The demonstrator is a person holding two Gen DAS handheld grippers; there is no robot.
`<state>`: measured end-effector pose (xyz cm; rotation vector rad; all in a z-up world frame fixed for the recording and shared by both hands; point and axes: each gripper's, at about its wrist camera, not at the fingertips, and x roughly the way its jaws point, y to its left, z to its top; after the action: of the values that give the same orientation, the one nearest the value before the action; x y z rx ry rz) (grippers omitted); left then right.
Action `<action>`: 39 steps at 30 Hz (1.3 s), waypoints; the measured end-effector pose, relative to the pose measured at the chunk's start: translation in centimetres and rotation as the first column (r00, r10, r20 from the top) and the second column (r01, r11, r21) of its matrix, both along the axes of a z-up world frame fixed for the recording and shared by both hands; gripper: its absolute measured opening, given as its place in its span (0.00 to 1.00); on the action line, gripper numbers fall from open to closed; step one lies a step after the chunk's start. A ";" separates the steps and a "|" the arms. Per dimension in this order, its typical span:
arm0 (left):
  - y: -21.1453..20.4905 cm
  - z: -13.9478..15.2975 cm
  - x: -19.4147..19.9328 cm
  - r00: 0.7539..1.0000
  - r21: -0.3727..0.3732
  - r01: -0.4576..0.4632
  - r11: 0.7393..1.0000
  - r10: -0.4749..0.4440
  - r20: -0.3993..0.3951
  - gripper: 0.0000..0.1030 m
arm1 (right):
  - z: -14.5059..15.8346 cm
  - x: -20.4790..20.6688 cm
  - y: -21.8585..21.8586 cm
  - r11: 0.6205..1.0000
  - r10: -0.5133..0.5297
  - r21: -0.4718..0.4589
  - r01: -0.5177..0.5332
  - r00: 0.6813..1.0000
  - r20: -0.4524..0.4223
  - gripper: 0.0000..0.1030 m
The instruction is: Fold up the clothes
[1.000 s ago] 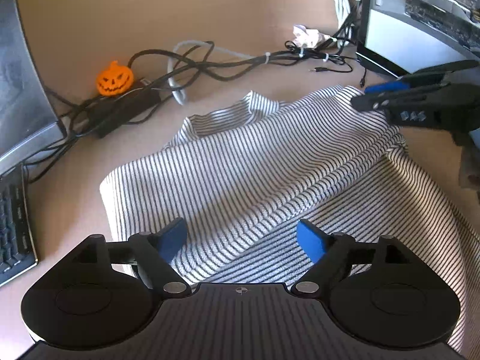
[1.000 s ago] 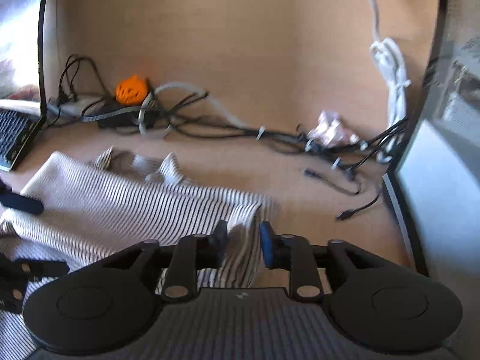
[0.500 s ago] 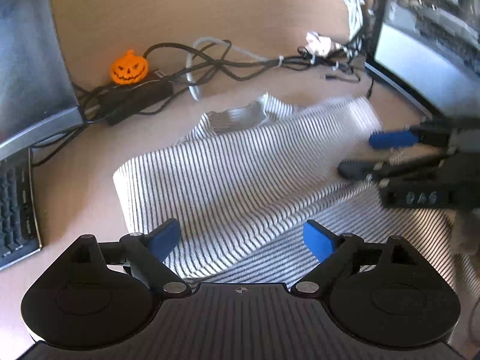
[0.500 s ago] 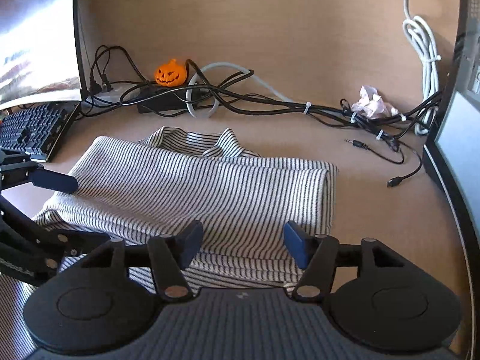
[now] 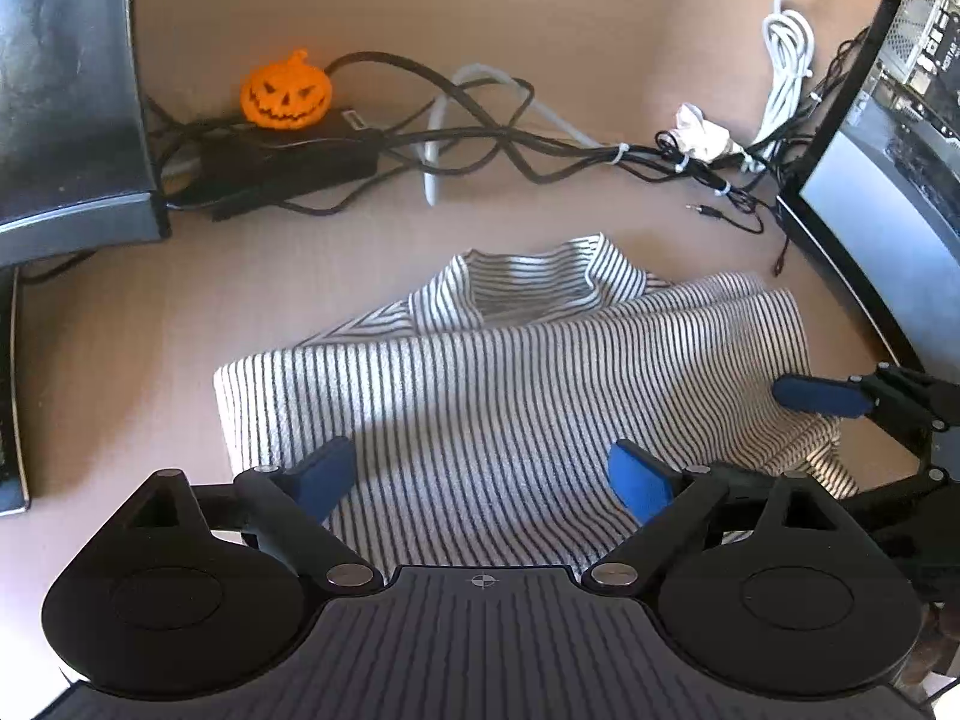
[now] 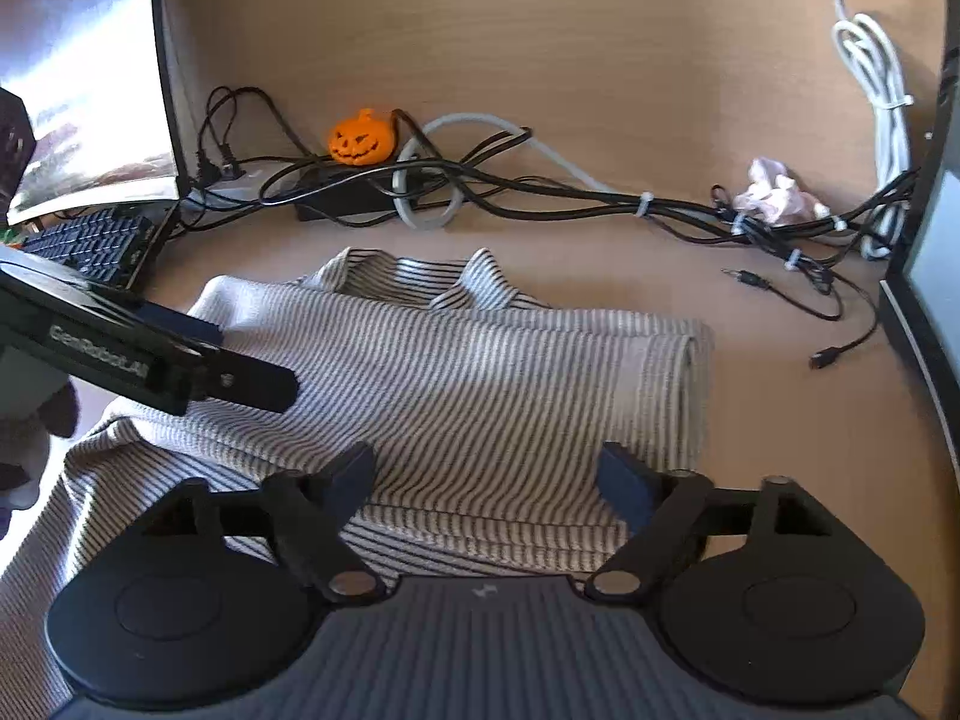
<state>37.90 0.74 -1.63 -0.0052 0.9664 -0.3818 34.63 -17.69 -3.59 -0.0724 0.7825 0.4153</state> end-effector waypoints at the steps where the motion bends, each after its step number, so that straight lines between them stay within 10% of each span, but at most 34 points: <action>1: 0.1 -0.1 0.1 1.000 -0.003 0.004 1.000 -0.004 0.000 0.93 | -0.1 0.1 0.2 1.000 0.010 0.001 -0.010 1.000 -0.004 0.90; 24: 0.6 -0.2 0.8 1.000 -0.056 0.023 0.998 -0.024 -0.017 1.00 | -0.1 0.2 2.7 0.986 0.103 -0.129 -0.104 0.995 -0.013 1.00; 32: 3.5 2.6 -0.5 0.998 -0.150 -0.056 0.987 0.053 -0.021 1.00 | 2.5 0.9 -1.4 0.977 -0.157 -0.124 0.176 0.977 0.145 1.00; 39: 2.6 2.8 -1.3 0.998 0.043 -0.019 0.999 0.017 0.059 1.00 | 1.3 3.8 -2.7 0.942 -0.249 -0.196 0.274 0.958 0.142 1.00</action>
<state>36.56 3.35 1.16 0.0370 0.9162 -0.3424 38.41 -20.44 -2.34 -0.1895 0.7085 0.0716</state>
